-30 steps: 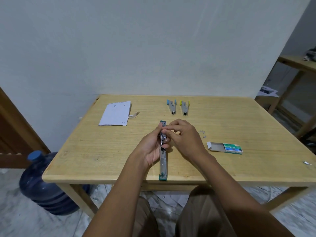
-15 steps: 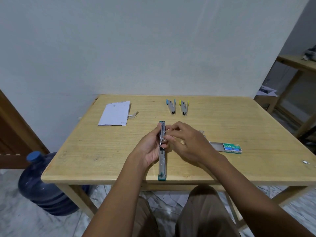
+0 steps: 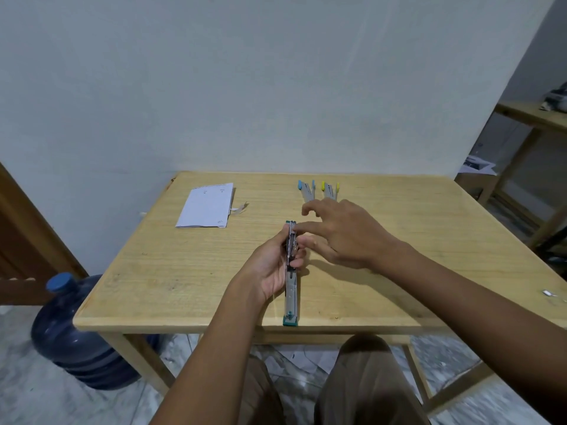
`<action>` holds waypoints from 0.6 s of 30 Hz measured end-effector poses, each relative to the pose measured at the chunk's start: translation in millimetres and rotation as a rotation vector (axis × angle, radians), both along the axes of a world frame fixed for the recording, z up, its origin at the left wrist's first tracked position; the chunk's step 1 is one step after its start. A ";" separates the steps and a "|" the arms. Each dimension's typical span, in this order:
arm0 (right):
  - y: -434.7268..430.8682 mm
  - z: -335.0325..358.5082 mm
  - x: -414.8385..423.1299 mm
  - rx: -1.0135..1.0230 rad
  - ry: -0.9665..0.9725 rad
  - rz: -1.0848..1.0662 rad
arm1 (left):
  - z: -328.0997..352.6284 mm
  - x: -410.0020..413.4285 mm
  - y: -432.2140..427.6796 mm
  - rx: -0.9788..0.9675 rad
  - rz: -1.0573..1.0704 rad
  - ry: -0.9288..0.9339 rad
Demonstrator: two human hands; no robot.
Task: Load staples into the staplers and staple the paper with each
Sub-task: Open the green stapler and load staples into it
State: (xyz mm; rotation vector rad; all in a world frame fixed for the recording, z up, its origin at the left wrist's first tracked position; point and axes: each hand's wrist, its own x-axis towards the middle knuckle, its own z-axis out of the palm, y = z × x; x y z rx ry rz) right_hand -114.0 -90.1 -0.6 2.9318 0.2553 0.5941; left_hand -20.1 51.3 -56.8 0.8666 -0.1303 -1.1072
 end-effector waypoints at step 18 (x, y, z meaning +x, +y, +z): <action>25.0 -41.2 -3.1 0.893 -0.144 0.018 | -4.6 3.5 -1.3 0.030 0.000 0.058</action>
